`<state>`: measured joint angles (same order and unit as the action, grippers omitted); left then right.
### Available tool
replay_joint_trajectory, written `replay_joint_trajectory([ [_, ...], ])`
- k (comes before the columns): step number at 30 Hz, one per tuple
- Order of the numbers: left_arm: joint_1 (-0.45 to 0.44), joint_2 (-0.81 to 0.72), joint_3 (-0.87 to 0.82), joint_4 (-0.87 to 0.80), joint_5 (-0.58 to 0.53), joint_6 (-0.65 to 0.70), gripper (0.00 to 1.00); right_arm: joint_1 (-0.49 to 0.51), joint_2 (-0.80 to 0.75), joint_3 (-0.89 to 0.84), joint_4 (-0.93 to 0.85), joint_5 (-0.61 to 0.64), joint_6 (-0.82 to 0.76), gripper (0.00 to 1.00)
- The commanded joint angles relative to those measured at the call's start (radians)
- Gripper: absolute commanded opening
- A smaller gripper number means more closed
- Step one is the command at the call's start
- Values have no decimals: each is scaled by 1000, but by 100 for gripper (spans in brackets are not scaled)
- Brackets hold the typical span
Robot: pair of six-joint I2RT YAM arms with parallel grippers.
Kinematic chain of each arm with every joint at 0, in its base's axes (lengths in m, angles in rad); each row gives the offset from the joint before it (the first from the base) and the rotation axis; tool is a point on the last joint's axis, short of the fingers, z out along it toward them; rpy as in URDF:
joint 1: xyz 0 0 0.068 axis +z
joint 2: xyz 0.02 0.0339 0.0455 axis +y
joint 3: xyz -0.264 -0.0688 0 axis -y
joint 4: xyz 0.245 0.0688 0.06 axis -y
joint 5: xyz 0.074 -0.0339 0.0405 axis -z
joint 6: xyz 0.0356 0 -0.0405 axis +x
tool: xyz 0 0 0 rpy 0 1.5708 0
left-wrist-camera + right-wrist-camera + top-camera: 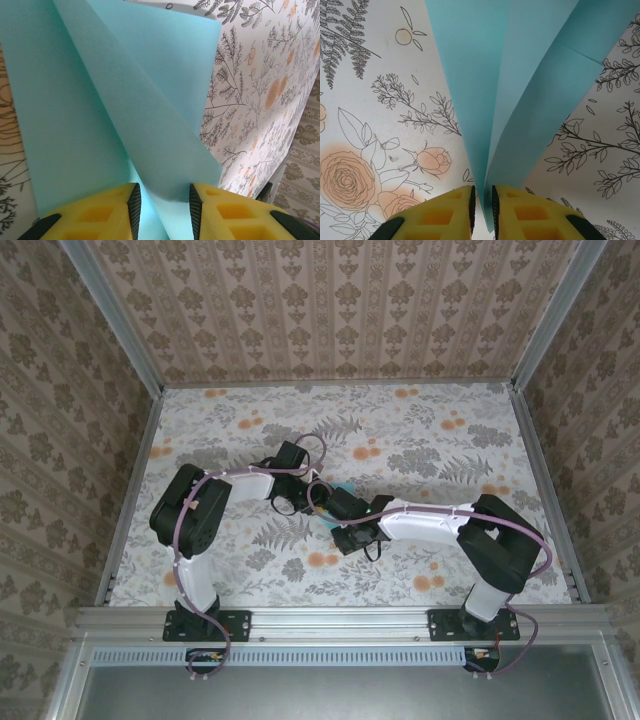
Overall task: Fold a paper plane with a square sheet of paper (fold left side to right side)
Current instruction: Fourth fold the wing at the center of the table.
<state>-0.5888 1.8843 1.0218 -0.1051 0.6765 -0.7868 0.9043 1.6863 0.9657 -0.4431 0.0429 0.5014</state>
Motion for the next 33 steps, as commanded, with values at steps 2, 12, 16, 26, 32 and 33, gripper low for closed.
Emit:
replay_joint_trajectory([
  [2, -6, 16, 27, -25, -4, -2, 34, 8, 13, -18, -40, 23, 16, 20],
  [12, -6, 18, 29, -25, -5, -3, 34, 9, 19, -22, -36, 16, 19, 17],
  [16, -6, 16, 28, -27, -6, -3, 34, 10, 21, -26, -36, 15, 19, 14],
  [26, -7, 15, 23, -27, -10, -3, 34, 10, 24, -39, -30, 3, 30, 12],
  [32, -6, 19, 25, -27, -12, -3, 34, 8, 7, -46, -13, -11, 36, 11],
  [33, -6, 20, 26, -28, -12, -3, 34, 8, 1, -44, -11, -11, 34, 13],
])
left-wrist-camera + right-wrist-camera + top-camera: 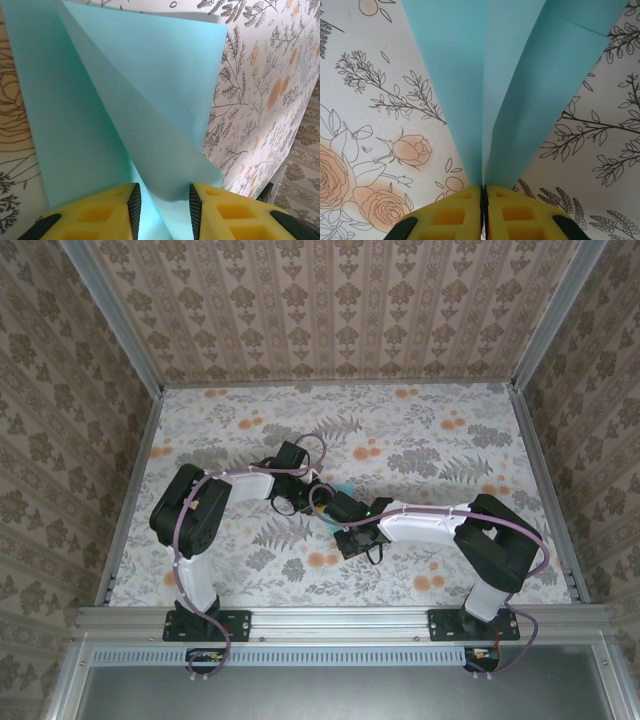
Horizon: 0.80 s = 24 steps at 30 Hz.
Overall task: Fold a paper plane with a square sheet of paper (fold left side to right side)
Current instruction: Fourth fold the wing at the center of the table.
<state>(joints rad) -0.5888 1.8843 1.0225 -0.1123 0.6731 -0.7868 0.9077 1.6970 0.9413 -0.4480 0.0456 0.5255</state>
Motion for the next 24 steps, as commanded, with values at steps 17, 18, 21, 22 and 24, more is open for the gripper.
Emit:
replay_joint_trajectory([
  [17, -6, 25, 28, -18, -9, -4, 34, -305, -266, -228, 362, -439, 27, 42],
  [18, -6, 26, 29, -18, -8, -5, 34, -323, -256, -236, 390, -464, 34, 42],
  [21, -6, 26, 32, -20, -9, -5, 34, -352, -216, -235, 451, -515, 48, 41],
  [22, -6, 26, 33, -20, -9, -5, 34, -352, -197, -226, 464, -522, 49, 41],
  [24, -6, 25, 35, -21, -9, -5, 34, -352, -157, -205, 488, -545, 60, 40],
])
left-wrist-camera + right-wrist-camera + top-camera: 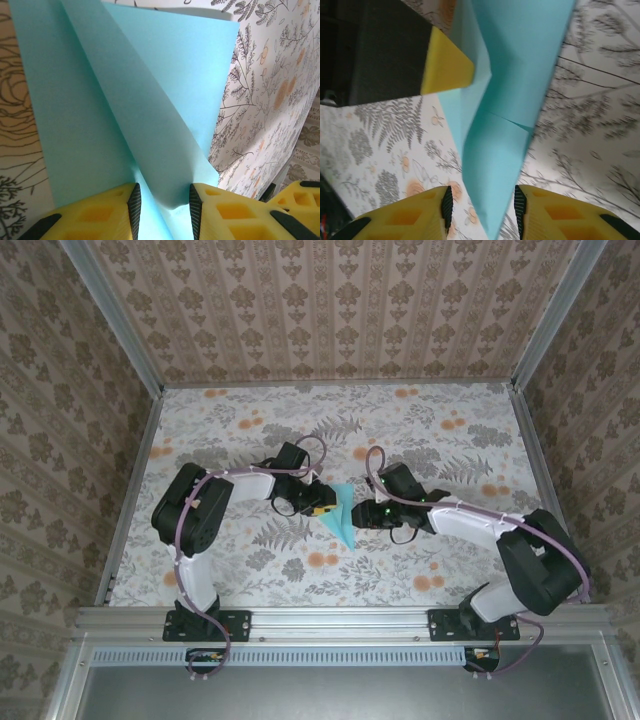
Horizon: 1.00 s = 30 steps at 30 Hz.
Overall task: Fold a paper plane with a square sheet of paper (fold left side to right side)
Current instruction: Fourth fold the wing at the center of the table.
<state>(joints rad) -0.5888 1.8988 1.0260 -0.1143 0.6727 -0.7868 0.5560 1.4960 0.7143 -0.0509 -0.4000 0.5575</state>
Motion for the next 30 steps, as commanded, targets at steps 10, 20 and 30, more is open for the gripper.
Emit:
replay_joint_trajectory([
  [10, -8, 9, 36, -25, -7, -5, 34, -1, 170, 69, 170, -106, 88, 37],
  [20, -8, 8, 36, -25, -10, -3, 34, -1, 203, 92, 133, -81, 79, 20],
  [30, -8, 6, 34, -25, -13, -3, 34, -1, 211, 98, 120, -79, 80, 20],
])
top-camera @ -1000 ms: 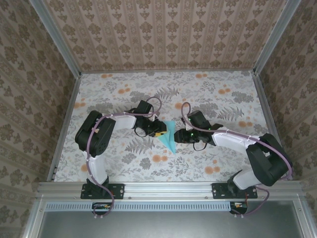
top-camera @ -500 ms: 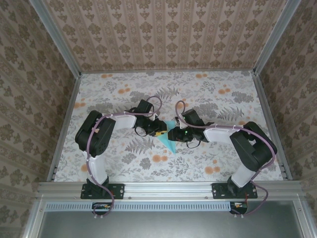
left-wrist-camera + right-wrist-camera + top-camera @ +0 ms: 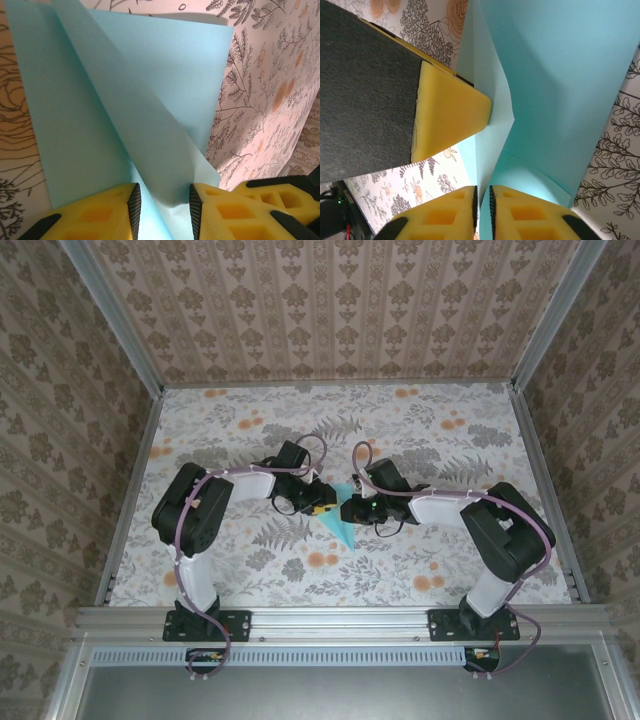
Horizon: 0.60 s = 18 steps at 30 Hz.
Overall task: Fold a paper plane with a square sheet of paper (fold left side to right side)
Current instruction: Fourth fold the wing at the center of the table.
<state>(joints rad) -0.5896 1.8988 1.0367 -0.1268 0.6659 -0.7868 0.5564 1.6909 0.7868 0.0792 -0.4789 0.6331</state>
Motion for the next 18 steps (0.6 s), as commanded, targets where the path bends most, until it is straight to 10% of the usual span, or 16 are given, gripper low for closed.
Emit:
replay_joint_trajectory([
  [1, -7, 6, 23, -13, -7, -3, 34, -1, 18, 25, -7, -1, 5, 22],
  [18, -7, 4, 19, -14, -6, -3, 34, -6, 21, 34, -58, 30, -17, 10],
])
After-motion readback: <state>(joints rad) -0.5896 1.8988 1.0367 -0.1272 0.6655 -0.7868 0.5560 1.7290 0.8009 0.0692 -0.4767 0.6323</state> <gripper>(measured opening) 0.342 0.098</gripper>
